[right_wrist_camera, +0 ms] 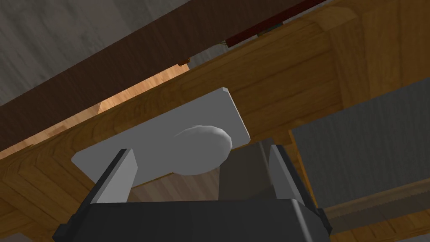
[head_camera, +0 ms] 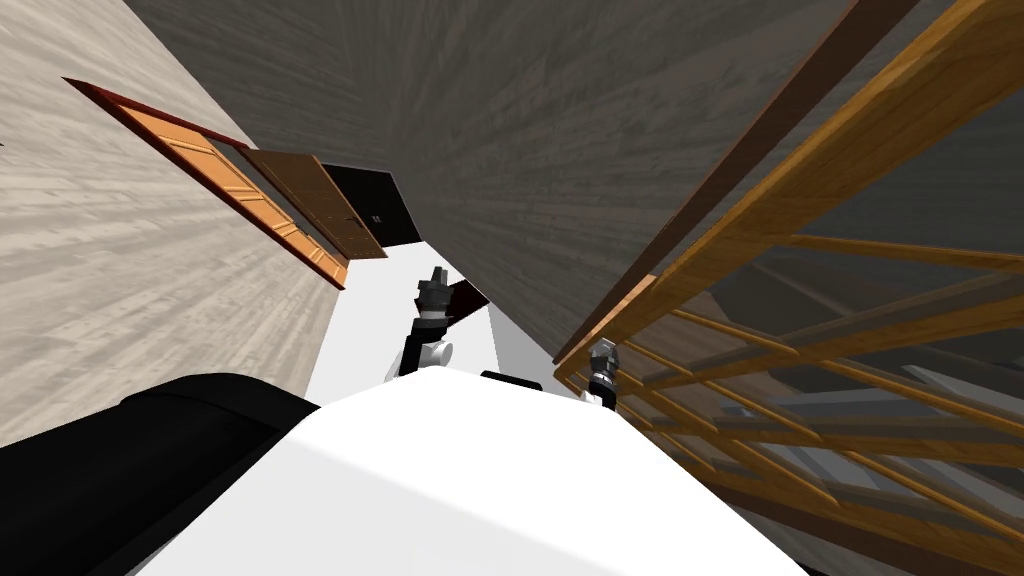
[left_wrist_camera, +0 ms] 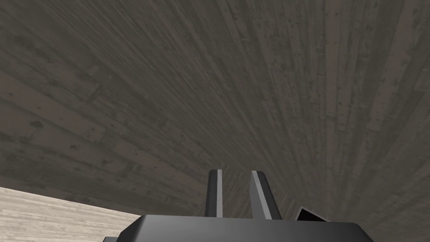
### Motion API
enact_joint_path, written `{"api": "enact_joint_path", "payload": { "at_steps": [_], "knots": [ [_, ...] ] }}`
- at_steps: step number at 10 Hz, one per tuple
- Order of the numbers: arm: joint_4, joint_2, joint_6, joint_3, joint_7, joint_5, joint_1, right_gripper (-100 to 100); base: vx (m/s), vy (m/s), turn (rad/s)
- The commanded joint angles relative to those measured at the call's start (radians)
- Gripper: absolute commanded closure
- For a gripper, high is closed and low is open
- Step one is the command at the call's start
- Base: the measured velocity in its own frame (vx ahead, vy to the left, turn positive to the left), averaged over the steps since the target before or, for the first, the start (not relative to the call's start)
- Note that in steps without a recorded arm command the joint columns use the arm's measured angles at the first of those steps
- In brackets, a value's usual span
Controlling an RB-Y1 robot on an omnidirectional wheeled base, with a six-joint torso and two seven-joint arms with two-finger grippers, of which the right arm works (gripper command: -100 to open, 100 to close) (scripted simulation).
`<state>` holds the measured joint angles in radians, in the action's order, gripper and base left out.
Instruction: Pull the door open
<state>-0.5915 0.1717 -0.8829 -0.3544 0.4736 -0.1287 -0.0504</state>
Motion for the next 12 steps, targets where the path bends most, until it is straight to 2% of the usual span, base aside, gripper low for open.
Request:
{"api": "enact_joint_path", "payload": {
  "at_steps": [1,3,7,8,10,11,12],
  "knots": [
    [0.001,-0.005,0.000,0.003,0.048,-0.017,-0.005,-100,-0.054,-0.008,0.035],
    [0.002,-0.010,-0.001,0.006,0.086,-0.031,-0.010,-100,-0.064,-0.011,0.042],
    [0.008,-0.025,-0.002,0.015,0.202,-0.079,-0.026,-100,-0.064,-0.011,0.044],
    [0.008,-0.025,-0.002,0.015,0.207,-0.079,-0.026,-100,-0.046,-0.013,0.021],
    [0.011,-0.035,-0.004,0.021,0.273,-0.113,-0.037,-100,-0.059,-0.016,0.055],
    [0.011,-0.035,-0.004,0.021,0.289,-0.113,-0.037,-100,-0.060,-0.013,0.032],
    [0.013,-0.041,-0.004,0.025,0.324,-0.130,-0.043,-100,-0.059,-0.012,0.049]
  ]
}}
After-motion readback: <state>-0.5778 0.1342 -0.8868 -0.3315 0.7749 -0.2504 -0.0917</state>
